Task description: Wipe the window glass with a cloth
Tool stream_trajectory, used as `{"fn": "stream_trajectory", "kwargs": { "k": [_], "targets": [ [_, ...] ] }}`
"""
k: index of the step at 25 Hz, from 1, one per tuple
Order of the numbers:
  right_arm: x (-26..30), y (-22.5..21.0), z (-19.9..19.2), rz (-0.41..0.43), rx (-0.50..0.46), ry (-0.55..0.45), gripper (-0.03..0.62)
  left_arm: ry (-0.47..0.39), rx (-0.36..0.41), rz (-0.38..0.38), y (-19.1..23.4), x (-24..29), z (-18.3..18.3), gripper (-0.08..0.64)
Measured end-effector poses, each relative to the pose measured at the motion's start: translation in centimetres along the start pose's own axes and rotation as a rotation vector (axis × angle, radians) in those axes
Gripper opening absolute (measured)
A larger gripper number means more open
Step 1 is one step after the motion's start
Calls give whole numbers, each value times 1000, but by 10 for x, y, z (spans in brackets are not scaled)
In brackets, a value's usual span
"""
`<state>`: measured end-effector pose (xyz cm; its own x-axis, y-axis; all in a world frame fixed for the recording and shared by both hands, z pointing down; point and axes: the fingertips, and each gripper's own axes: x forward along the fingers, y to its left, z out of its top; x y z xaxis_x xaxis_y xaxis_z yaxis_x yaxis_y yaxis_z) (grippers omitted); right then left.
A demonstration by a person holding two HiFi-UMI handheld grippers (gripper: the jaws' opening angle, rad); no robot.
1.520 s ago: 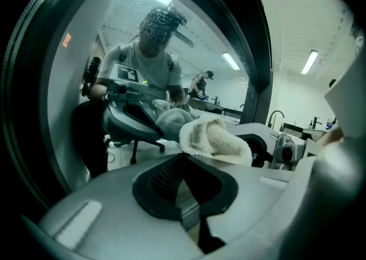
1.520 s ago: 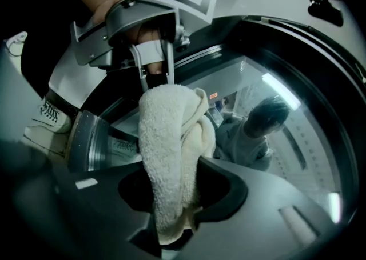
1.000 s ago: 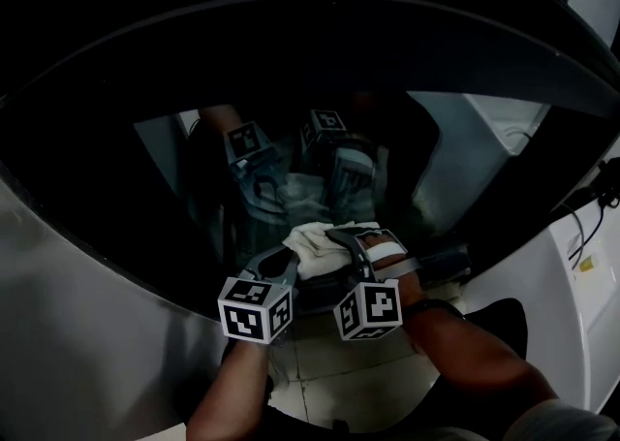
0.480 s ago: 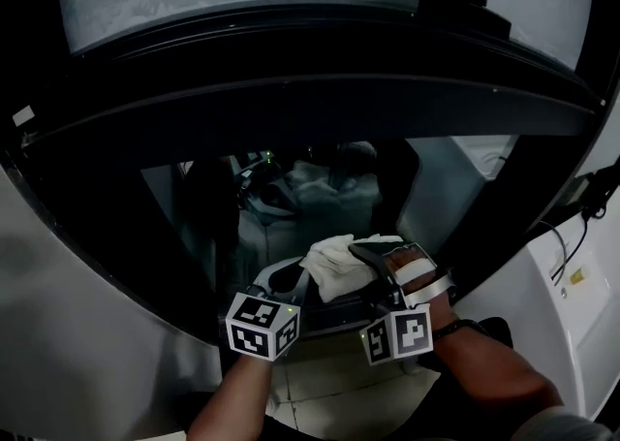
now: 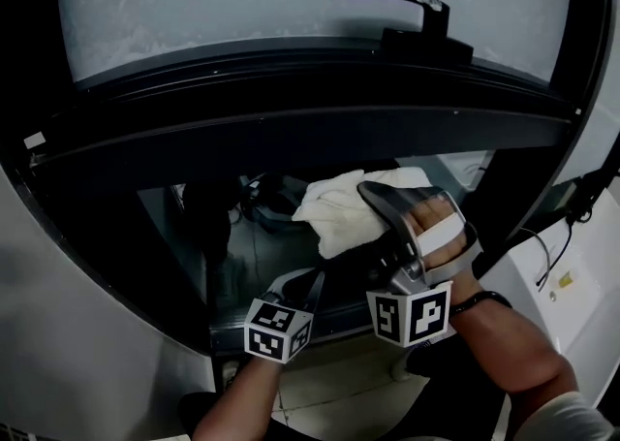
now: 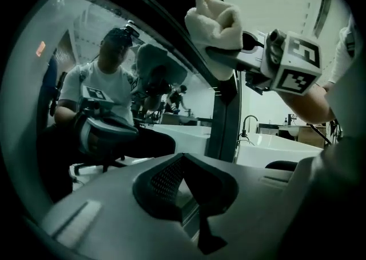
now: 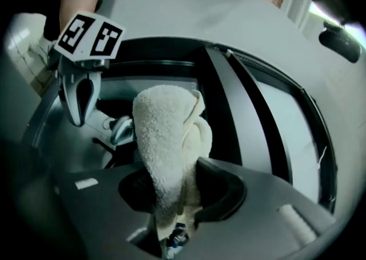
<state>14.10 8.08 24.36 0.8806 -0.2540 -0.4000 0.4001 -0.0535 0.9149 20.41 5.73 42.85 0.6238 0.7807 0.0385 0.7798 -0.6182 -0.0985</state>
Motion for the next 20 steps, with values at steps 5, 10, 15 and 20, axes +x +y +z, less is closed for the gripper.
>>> {"fn": "stream_trajectory", "kwargs": {
  "k": [5,10,15,20],
  "targets": [
    [16,-19,-15,-77,-7,40,135,-6,-12,9,5,-3,1,17],
    [23,-29,-15,-187,-25,31,135,-15,-17,10,7,-5,3,17],
    [33,-30,-19,-255,-27,35,135,-10,-24,19,11,-8,0,17],
    [38,-30,-19,-282,-17,29,135,-18,-36,33,16,-14,1,17]
  ]
}}
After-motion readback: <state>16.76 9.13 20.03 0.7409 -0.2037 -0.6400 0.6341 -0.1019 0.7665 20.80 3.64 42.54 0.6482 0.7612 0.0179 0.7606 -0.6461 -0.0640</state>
